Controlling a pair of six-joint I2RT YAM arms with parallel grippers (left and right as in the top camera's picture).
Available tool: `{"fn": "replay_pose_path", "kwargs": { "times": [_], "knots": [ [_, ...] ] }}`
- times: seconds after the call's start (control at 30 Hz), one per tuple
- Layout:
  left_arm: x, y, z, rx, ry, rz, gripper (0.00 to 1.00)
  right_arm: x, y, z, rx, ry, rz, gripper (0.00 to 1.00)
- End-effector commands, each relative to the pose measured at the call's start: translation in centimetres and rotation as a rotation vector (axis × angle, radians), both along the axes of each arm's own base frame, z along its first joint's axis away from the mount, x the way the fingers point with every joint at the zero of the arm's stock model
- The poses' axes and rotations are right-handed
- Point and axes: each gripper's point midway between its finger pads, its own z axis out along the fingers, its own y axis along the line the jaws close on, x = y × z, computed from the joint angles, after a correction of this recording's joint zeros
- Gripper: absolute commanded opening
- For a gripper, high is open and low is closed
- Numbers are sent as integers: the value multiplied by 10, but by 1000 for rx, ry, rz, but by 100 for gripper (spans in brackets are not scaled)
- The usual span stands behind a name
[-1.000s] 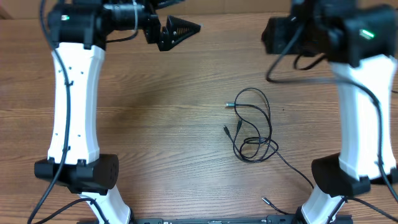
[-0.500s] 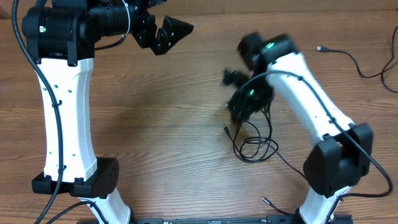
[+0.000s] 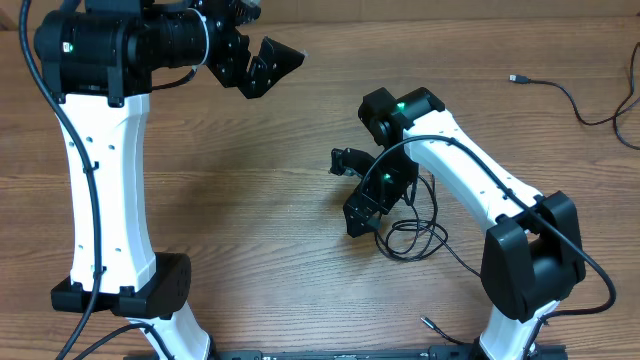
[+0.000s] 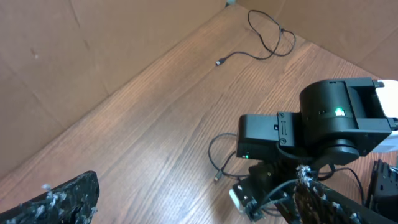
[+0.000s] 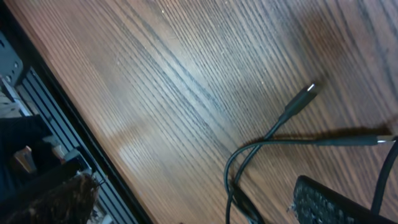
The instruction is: Untangle cables
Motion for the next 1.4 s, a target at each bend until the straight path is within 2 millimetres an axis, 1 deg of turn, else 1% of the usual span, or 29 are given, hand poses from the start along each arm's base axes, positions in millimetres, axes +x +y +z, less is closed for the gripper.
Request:
{"fn": "replay_pose_path", "kwargs": {
  "times": [0.0,0.07,0.1,0.2,0.27,0.33,0.43,0.5,0.57,0.67,0.77,0.83,0.93,0.97,1.0,1.03,1.07,1.1,1.17,1.2,1.27,1.33,1.37],
  "knots": [
    [-7,0,7,19,-42,-18,100,-7,-6,7,-11,-37,109,100],
    [-10,1,5,28,-38,-26,100,-18,-11,19,4,-36,191,100],
    [-11,1,5,31,-36,-30,100,-20,-11,25,14,-43,197,100],
    [-13,1,1,45,-34,-44,100,-24,-13,53,84,-115,219,98],
    [-14,1,1,49,-40,-48,100,-22,-18,65,99,-158,202,98],
    [-14,1,1,52,-43,-51,100,-17,-29,75,97,-203,174,98],
    [-14,2,0,58,-36,-47,100,-9,-45,79,91,-225,116,98],
    [-16,2,-2,68,-35,-57,100,-3,-54,77,95,-220,73,98],
    [-18,4,-6,87,-37,-68,100,2,-62,69,108,-210,26,98],
    [-17,9,-11,122,-27,-43,100,3,-67,56,136,-179,-23,98],
    [-15,13,-14,144,-25,-26,100,-6,-69,37,143,-134,-40,98],
    [-15,13,-13,144,-28,-27,100,-15,-70,21,134,-90,-66,98],
    [-15,13,-13,144,-28,-27,100,-30,-70,5,142,-29,-79,95],
    [-15,13,-13,144,-28,-27,100,-32,-68,3,154,-18,-86,83],
    [-14,13,-13,144,-30,-27,100,-34,-65,0,172,-6,-100,74],
    [-14,13,-13,144,-31,-27,100,-35,-63,-1,182,3,-113,68],
    [-14,12,-13,144,-32,-27,100,-37,-61,-3,193,13,-126,19],
    [-14,12,-13,143,-31,-28,100,-39,-61,-5,192,21,-127,4],
    [-15,12,-13,143,-30,-28,100,-39,-60,-6,201,19,-130,4],
    [-15,12,-13,143,-30,-28,100,-35,-56,-4,230,6,-129,4],
    [-15,12,-13,141,-30,-29,100,-30,-47,9,296,-21,-111,4],
    [-15,12,-13,141,-28,-29,100,-20,-36,34,373,-72,-97,4],
    [-15,12,-13,140,-28,-29,100,-13,-31,52,411,-109,-94,4]
  ]
}}
